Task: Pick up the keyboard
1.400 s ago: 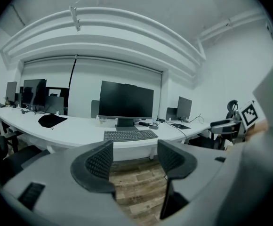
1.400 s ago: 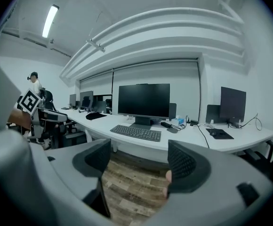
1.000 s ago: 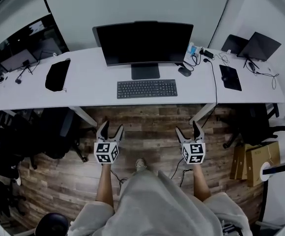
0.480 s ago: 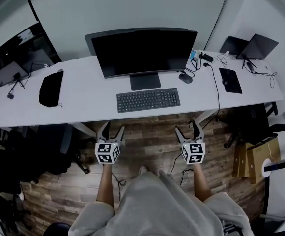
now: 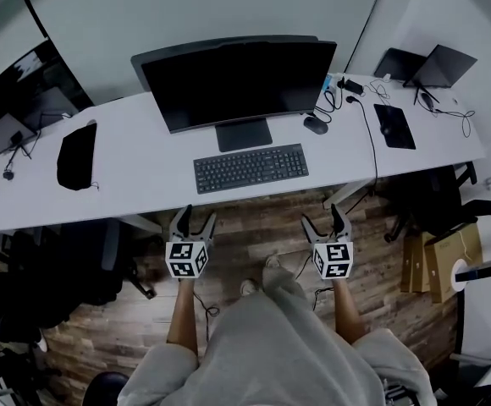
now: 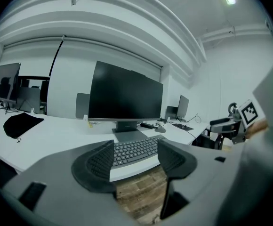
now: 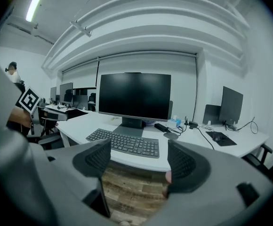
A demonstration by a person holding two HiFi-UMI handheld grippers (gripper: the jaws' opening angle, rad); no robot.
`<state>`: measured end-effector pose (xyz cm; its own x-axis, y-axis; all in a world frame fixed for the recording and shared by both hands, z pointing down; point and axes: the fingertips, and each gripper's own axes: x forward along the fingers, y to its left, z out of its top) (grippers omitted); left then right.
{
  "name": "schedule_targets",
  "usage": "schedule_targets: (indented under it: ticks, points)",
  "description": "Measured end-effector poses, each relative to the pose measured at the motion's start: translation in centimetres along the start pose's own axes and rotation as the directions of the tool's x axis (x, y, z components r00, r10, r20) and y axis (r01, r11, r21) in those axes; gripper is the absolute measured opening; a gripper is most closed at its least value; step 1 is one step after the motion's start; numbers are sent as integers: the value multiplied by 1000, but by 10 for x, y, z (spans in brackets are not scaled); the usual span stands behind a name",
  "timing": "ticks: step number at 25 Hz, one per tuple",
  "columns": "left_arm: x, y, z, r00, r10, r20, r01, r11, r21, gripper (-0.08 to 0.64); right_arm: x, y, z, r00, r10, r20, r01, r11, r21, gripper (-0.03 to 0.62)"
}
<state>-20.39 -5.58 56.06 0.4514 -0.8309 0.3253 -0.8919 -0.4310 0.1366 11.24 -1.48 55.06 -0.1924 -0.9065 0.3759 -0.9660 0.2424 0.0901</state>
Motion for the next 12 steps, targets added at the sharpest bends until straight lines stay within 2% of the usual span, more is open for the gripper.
schedule_targets:
  ticks: [12]
  points:
    - [46,18,3,999,31,-26,-31,999,-7,284,56,-19,1,1000,24,-10,-24,1000,20,362]
